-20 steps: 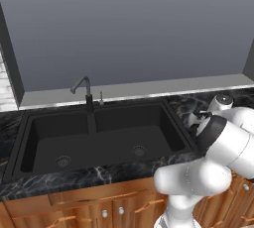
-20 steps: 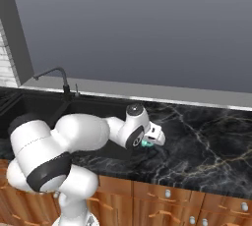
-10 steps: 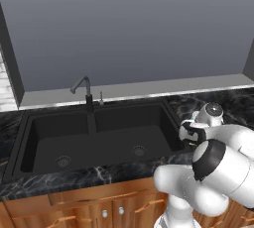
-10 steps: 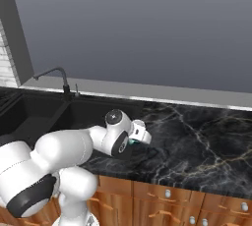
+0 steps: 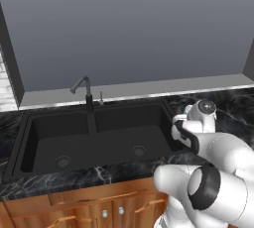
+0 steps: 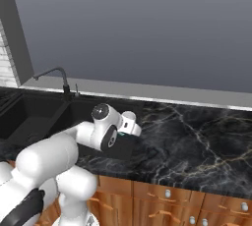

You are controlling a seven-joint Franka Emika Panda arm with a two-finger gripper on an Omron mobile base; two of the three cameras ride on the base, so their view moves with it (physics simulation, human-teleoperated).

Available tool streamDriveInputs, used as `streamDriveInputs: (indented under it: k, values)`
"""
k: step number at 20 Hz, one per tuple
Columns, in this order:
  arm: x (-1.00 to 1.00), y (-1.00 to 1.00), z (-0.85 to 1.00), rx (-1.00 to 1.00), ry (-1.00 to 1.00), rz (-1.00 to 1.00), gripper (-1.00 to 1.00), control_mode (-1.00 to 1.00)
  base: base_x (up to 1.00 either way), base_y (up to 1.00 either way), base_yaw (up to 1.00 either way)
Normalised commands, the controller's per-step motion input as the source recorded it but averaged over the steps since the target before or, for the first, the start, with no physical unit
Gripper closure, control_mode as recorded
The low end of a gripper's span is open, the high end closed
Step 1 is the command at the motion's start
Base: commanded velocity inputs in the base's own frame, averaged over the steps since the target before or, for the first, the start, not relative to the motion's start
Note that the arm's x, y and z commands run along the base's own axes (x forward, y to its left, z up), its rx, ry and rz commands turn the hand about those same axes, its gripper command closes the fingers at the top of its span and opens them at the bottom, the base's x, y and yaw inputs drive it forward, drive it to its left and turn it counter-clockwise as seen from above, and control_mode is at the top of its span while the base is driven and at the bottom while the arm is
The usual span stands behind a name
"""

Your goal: Place the teapot in the left basin and the mug in the right basin of the sink.

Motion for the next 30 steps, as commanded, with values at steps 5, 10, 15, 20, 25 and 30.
streamDriveInputs:
  k: [5,10,15,20,25,30]
  values:
    - [0.28,0.33,0.25,0.09,0.00,0.03,1.00,-1.00,0.00,0.00,0.00]
    - [0.20,0.41,0.06,0.02,0.02,0.01,1.00,-1.00,0.00,0.00,0.00]
    - [0.05,0.47,-0.05,0.00,0.02,0.01,1.00,-1.00,0.00,0.00,0.00]
    - [0.07,0.36,-0.29,0.00,0.03,0.00,1.00,-1.00,0.00,0.00,0.00]
    - [0.12,0.28,-0.41,0.00,0.05,0.00,1.00,-1.00,0.00,0.00,0.00]
    - [0.10,0.21,-0.37,0.00,0.02,0.00,1.00,-1.00,0.00,0.00,0.00]
